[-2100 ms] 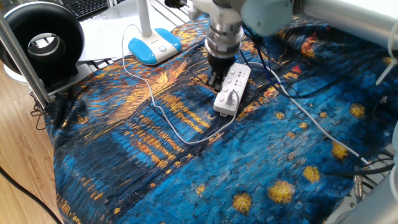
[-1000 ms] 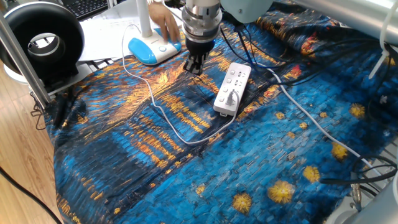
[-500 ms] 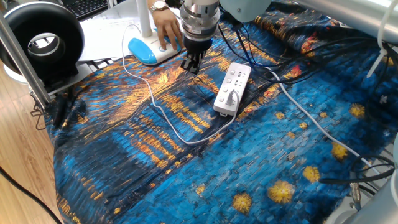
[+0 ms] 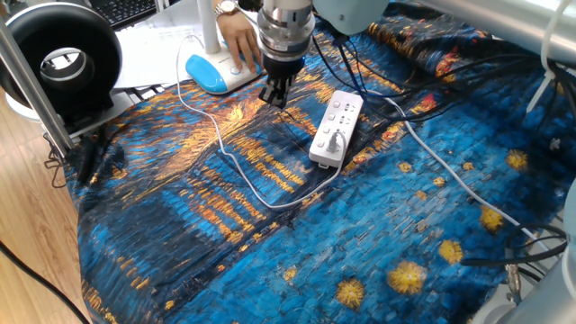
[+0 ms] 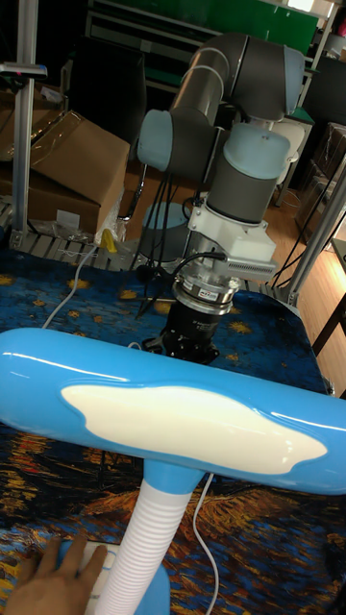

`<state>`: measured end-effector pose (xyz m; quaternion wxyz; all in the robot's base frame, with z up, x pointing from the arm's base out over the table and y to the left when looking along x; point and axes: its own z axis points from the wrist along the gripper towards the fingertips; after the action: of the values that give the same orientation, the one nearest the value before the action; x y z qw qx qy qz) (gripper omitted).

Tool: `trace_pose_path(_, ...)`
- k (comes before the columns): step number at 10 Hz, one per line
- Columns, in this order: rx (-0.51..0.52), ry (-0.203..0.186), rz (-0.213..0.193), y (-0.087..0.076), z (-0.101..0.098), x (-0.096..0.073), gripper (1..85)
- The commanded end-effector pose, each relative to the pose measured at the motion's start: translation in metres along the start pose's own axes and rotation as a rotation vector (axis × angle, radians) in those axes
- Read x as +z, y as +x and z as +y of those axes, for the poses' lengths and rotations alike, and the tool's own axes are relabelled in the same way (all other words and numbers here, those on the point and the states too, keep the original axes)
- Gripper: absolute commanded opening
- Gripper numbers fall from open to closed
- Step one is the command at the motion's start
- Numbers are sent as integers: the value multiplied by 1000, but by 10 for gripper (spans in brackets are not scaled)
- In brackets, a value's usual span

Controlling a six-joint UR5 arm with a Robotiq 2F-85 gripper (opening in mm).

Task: Plug in the power cord of the desk lamp, turn on the socket, and light up the desk lamp

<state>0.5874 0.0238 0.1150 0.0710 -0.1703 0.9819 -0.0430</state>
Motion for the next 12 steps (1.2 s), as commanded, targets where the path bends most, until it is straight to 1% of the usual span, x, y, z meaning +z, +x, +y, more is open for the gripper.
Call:
trace_pose_path(1, 15, -1, -7, -2, 0, -2, 13)
trace_pose_path(2, 18, 8, -10, -2, -3, -2, 13)
trace_pose_path(3, 23, 7, -12, -2, -7, -2, 13)
trace_pose_path(4, 22, -4, -18, 0, -12, -3, 13)
trace_pose_path(5, 14, -16, -1, 7, -16, -4, 13)
trace_pose_path(6, 38, -24, 3, 13, -19, -3, 13)
trace_pose_path(7, 65, 0, 10, 21, -32, 0, 13)
trace_pose_path(8, 113, 7, 25, 35, -45, 6, 13)
trace_pose_path(9, 189, -33, 12, 38, -44, 12, 13)
trace_pose_path(10, 287, -55, 13, 43, -43, 19, 13)
trace_pose_path(11, 328, -54, 5, 47, -48, 26, 13)
trace_pose_path(12, 303, -51, 35, 54, -42, 29, 13)
